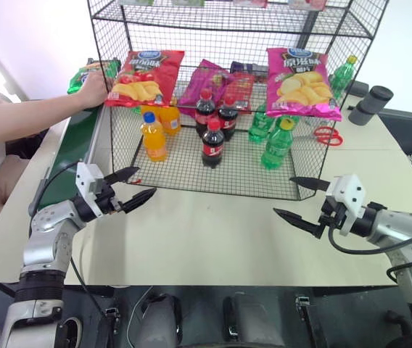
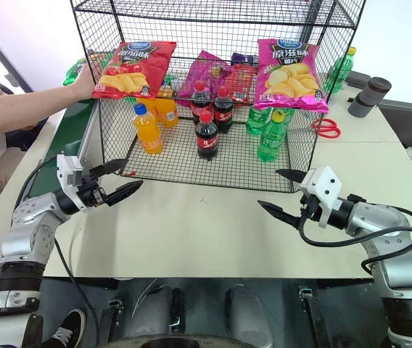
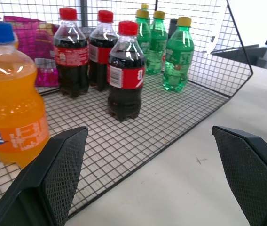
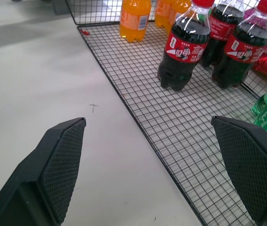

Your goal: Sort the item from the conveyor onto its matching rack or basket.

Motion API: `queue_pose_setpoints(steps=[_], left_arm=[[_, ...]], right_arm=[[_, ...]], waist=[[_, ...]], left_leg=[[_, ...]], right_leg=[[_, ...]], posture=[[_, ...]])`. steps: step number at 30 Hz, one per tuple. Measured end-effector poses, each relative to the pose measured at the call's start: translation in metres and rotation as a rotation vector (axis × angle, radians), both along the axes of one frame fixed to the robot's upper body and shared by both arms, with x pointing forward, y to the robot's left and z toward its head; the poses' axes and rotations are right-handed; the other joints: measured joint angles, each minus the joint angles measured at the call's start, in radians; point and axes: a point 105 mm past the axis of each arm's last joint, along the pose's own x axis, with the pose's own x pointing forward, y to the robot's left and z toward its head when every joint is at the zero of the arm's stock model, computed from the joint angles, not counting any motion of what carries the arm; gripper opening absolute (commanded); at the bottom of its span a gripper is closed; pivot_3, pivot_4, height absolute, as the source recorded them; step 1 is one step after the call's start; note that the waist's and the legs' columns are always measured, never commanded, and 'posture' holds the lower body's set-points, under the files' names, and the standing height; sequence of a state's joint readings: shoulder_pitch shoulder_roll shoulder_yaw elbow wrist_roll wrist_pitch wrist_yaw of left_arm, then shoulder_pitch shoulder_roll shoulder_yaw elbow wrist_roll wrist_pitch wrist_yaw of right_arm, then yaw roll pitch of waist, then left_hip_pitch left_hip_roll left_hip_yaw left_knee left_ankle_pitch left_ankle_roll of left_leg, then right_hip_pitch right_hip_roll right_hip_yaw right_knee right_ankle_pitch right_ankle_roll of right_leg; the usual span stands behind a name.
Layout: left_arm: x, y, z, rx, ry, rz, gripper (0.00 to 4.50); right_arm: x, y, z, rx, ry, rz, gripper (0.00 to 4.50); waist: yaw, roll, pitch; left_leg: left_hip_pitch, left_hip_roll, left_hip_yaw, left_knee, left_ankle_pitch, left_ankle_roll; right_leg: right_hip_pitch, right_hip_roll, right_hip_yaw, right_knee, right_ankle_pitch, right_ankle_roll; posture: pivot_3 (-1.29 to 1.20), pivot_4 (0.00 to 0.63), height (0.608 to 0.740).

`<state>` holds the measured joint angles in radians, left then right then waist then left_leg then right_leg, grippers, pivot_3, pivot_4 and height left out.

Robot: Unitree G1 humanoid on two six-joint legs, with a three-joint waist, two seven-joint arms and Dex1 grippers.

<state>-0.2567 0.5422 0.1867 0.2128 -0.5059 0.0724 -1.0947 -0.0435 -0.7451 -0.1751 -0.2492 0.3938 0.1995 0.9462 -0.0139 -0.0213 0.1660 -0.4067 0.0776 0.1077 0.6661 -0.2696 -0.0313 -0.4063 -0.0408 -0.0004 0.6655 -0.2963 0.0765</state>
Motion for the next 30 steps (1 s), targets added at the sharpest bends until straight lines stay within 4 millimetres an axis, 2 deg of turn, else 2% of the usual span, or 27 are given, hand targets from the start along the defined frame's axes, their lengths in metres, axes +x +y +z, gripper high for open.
queue_pose_setpoints(steps=[9, 30], left_arm=[[-0.007, 0.006, 0.002, -0.006, -0.016, -0.007, 4.50], [0.001, 0.015, 0.004, 0.048, -0.027, 0.073, 4.50]], right_arm=[[0.003, 0.004, -0.001, 0.000, -0.007, 0.016, 4.45], [0.003, 0.008, -0.003, 0.003, -0.013, 0.028, 4.45]], waist=[[0.002, 0.000, 0.000], [0.002, 0.000, 0.000]], left_leg=[[0.000, 0.000, 0.000, 0.000, 0.000, 0.000], [0.000, 0.000, 0.000, 0.000, 0.000, 0.000]], right_leg=[[0.000, 0.000, 0.000, 0.000, 0.000, 0.000], [0.000, 0.000, 0.000, 0.000, 0.000, 0.000]], posture=[[0.00, 0.150, 0.740], [0.00, 0.150, 0.740]])
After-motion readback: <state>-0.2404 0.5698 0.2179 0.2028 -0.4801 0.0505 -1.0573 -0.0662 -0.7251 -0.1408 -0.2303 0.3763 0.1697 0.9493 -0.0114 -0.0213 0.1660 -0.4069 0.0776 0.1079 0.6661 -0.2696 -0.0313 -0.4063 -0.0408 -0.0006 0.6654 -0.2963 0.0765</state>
